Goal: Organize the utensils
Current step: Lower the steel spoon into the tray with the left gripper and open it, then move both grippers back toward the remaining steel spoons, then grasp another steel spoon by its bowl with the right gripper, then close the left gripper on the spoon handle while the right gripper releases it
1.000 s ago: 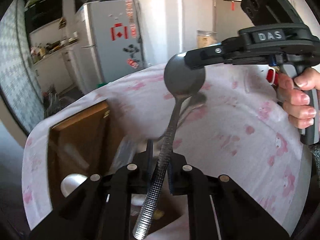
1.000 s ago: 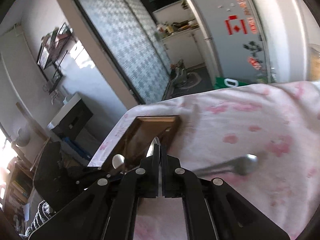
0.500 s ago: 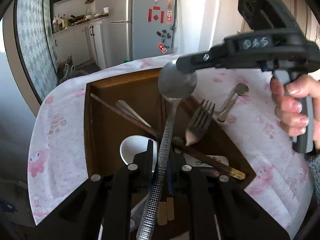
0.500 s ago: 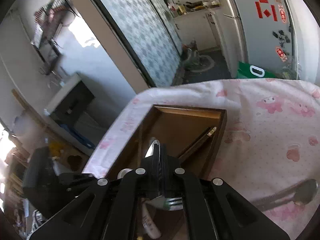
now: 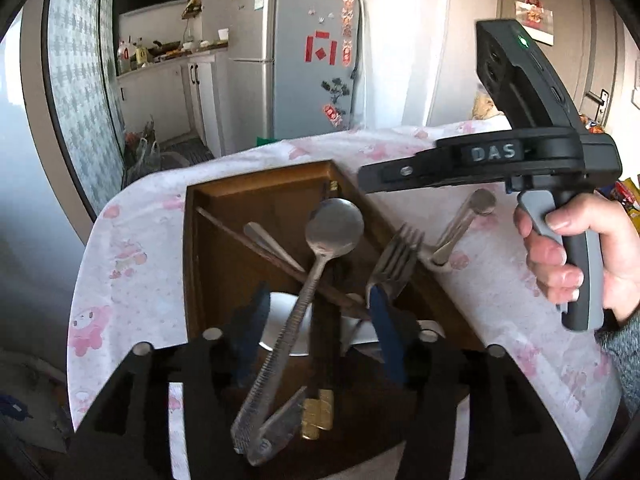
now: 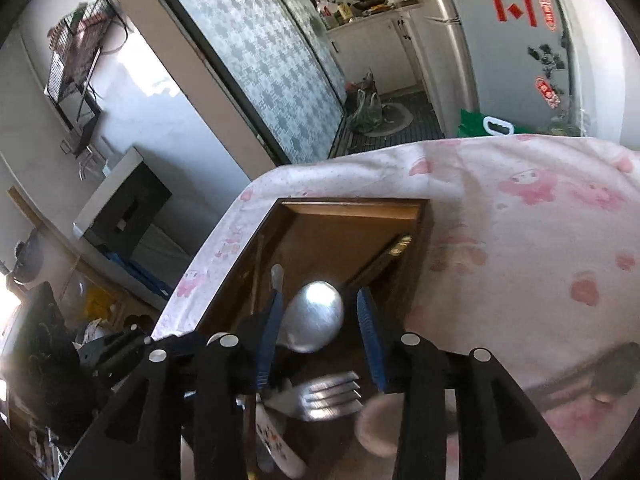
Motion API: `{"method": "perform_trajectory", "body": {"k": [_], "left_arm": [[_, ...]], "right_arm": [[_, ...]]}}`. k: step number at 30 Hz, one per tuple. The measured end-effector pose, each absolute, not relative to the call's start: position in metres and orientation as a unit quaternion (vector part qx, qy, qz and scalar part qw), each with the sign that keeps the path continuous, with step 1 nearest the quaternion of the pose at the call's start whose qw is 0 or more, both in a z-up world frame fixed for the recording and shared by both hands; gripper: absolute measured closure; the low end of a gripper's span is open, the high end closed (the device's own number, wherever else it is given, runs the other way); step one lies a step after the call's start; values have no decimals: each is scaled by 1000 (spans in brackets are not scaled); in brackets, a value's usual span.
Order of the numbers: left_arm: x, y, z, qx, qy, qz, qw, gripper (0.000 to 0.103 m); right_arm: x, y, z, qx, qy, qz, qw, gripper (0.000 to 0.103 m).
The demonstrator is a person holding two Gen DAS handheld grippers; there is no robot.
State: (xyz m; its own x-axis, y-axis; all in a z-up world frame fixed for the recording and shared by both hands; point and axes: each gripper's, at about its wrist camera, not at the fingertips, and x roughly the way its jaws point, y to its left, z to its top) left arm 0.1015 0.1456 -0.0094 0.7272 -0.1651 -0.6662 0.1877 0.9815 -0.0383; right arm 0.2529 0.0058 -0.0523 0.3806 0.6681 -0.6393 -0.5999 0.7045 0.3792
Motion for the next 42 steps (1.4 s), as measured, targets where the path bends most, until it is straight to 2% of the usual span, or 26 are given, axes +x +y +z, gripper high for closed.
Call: {"method": "perform_trajectory", "body": {"k": [2,6,12,18,22,30,31,32,34,42], "left_arm": [[96,135,-4,20,349,-102,931,40],[94,102,-1,39,344,-131,929,33],[102,50,-8,56,354,-180,916,32],[105,9,-19,82,362,-215,903,32],[111,-6,-26,94,370,-225,897,32],[130,-15,-39,95,383,-223,891,32],[132,-16,-41,96,385,-220,891,32],[134,-18,-43,100,388,-217,890,32],[137,-20,-45,101,389,-214,890,32],[150,-28,-37,103,373,-204,900,32]], "right_arm": [[249,-19,-42,39,395,372,839,55],[245,-75,-27,37,382,344,857,53],[245,-157,-39,68,392,291,870,53],[262,-197,-61,84,404,250,876,54],[276,-195,-83,96,425,255,863,67],[291,-188,-100,88,434,256,859,69],[291,-186,-100,82,433,257,860,72],[291,-184,-101,75,430,255,863,83],[290,-179,-100,58,431,254,864,94],[266,-201,-65,79,394,305,863,101]]}}
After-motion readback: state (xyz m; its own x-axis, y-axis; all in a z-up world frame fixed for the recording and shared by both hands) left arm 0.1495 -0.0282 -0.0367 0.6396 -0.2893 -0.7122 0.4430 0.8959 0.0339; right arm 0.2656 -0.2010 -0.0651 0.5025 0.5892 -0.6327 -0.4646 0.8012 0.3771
